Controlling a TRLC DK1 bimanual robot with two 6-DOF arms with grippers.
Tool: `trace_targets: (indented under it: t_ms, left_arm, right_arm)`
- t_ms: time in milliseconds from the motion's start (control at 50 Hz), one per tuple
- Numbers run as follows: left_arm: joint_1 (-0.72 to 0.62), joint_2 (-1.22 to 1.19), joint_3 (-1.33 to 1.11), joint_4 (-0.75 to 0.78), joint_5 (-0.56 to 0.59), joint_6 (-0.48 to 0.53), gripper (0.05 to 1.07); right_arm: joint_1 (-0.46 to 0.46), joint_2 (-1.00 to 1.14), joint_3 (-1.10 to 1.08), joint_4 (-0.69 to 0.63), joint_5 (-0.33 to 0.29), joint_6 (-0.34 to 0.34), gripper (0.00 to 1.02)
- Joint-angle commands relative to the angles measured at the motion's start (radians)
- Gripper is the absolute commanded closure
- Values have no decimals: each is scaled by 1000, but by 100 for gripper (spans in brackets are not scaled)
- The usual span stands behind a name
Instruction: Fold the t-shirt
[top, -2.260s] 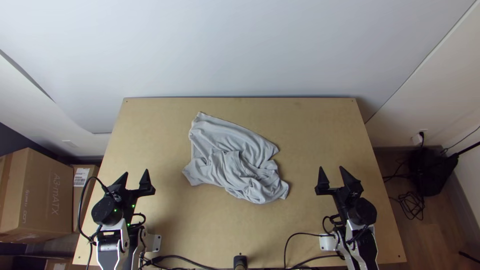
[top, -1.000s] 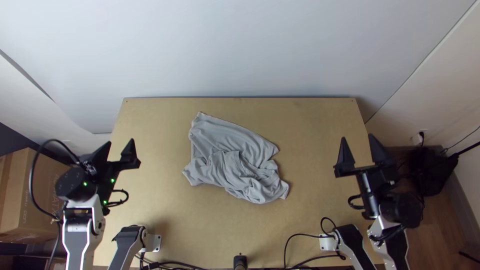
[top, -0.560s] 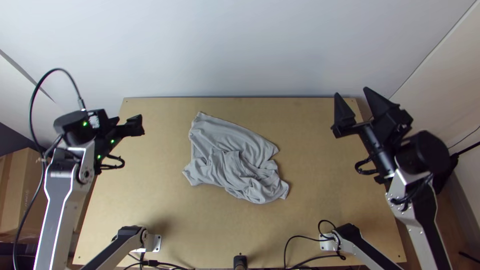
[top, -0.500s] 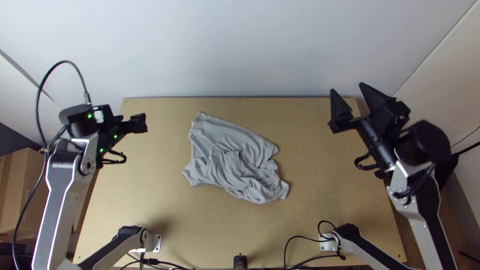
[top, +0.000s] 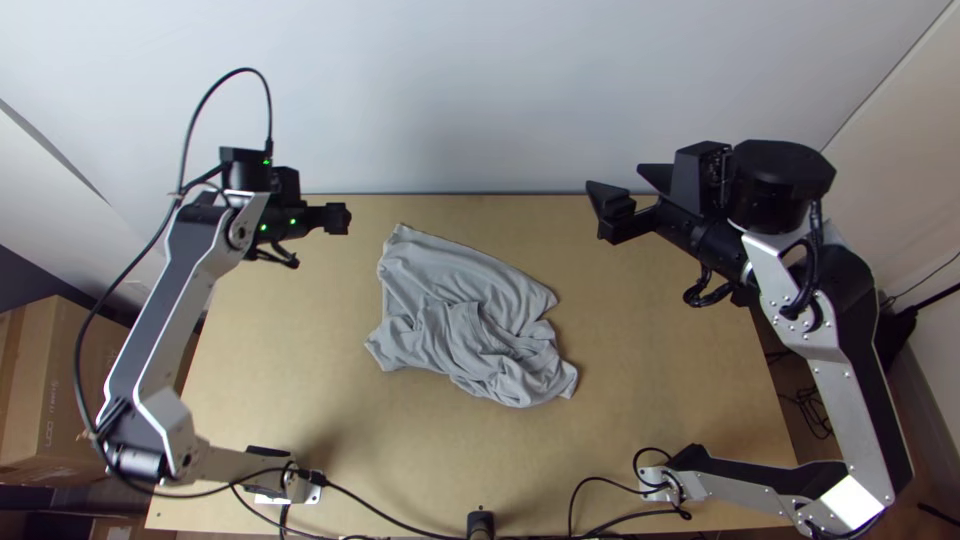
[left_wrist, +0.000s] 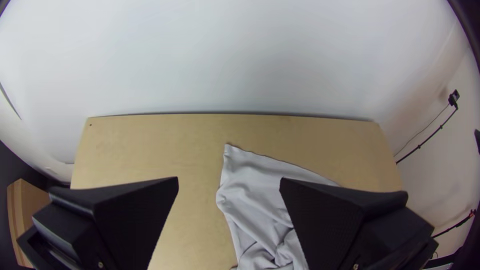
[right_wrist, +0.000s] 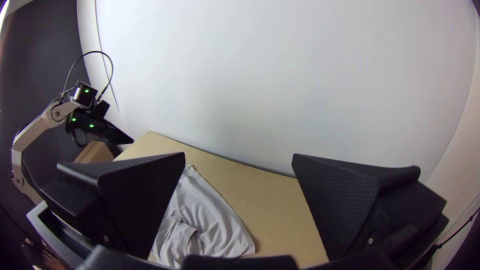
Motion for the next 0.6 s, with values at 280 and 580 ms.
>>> trace_targets:
  t_ms: [280,580]
  left_arm:
    - [1,327,183,62,38,1,10]
    - [7,513,160,194,41,24,20]
  right_arm:
    - [76,89,82,-98,7,126,4]
    - [57,104,84,-104,8,181,4]
